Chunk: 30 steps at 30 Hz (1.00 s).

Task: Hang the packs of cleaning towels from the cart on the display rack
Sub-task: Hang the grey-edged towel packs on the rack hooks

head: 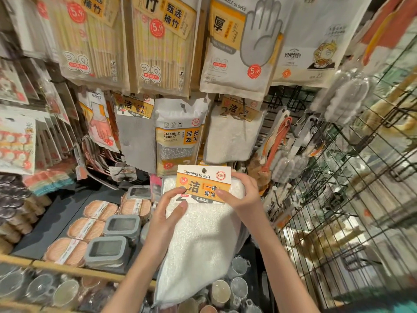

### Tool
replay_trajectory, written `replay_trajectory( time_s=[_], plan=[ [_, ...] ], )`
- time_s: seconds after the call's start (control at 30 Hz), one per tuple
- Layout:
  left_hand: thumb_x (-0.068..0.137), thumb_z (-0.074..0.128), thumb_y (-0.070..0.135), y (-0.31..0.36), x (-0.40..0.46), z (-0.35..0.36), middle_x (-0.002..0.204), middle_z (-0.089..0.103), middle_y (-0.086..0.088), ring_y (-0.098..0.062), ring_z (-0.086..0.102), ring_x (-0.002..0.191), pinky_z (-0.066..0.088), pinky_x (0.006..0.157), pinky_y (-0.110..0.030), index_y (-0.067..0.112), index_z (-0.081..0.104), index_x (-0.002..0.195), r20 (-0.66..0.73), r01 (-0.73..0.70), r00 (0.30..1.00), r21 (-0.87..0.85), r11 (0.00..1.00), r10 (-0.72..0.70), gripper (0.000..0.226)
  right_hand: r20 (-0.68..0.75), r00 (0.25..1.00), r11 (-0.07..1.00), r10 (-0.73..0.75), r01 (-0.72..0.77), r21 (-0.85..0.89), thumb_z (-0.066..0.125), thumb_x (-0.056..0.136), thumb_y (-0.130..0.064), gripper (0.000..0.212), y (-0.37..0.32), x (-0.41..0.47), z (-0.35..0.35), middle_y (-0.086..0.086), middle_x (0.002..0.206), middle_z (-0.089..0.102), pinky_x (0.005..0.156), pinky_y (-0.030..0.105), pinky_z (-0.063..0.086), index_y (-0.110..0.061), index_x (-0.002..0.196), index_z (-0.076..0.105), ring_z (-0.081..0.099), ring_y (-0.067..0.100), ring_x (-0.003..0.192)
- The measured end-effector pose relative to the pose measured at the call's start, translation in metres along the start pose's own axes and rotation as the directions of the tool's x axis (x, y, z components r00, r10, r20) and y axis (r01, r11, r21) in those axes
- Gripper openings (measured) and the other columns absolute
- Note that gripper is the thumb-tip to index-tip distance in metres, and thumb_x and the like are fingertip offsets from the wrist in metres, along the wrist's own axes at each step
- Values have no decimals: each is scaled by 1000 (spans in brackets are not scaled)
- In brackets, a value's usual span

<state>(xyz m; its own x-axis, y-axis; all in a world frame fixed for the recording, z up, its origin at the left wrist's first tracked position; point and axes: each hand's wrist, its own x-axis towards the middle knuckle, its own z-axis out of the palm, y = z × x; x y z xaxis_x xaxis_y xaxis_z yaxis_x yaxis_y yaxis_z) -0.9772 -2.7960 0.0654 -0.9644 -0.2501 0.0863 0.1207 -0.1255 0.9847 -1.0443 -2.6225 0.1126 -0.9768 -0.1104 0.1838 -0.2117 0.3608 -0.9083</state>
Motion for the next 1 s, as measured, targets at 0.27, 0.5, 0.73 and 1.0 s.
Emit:
replay_trajectory(
  time_s=[0.27, 0.5, 0.73, 1.0],
  plan=[
    [85, 62, 23, 4, -3, 0, 130, 58, 26, 6, 48, 125, 41, 98, -17, 51, 38, 136, 49, 28, 998, -48, 998, -26, 62, -29, 999, 987, 40, -35, 156, 75, 76, -6, 23, -2, -6, -5, 0, 97, 66, 79, 26, 49, -16, 87, 59, 61, 11, 88],
    [79, 67, 34, 7, -5, -2, 124, 41, 53, 13, 40, 128, 36, 102, -23, 65, 23, 135, 49, 8, 999, 36, 999, -10, 78, 14, 1000, 972, 27, -30, 233, 71, 77, 1, 23, 3, -4, -11, -10, 83, 68, 63, 13, 47, -14, 80, 55, 63, -2, 75],
    [81, 72, 37, 5, -4, -4, 127, 38, 53, 23, 37, 123, 33, 106, -24, 68, 32, 129, 64, 2, 998, 4, 1000, -2, 70, 34, 999, 962, 24, -32, 270, 67, 81, 2, 22, 8, -2, -17, -10, 87, 68, 70, 17, 49, -15, 84, 53, 63, 3, 82],
    [76, 65, 42, 5, 0, -5, 122, 43, 50, 11, 37, 129, 30, 114, -33, 63, 45, 118, 62, 42, 997, 40, 998, -44, 52, 20, 999, 936, 38, -43, 351, 65, 81, 3, 20, 9, 2, -26, 2, 98, 68, 76, 24, 52, -7, 95, 55, 64, 14, 91]
  ],
)
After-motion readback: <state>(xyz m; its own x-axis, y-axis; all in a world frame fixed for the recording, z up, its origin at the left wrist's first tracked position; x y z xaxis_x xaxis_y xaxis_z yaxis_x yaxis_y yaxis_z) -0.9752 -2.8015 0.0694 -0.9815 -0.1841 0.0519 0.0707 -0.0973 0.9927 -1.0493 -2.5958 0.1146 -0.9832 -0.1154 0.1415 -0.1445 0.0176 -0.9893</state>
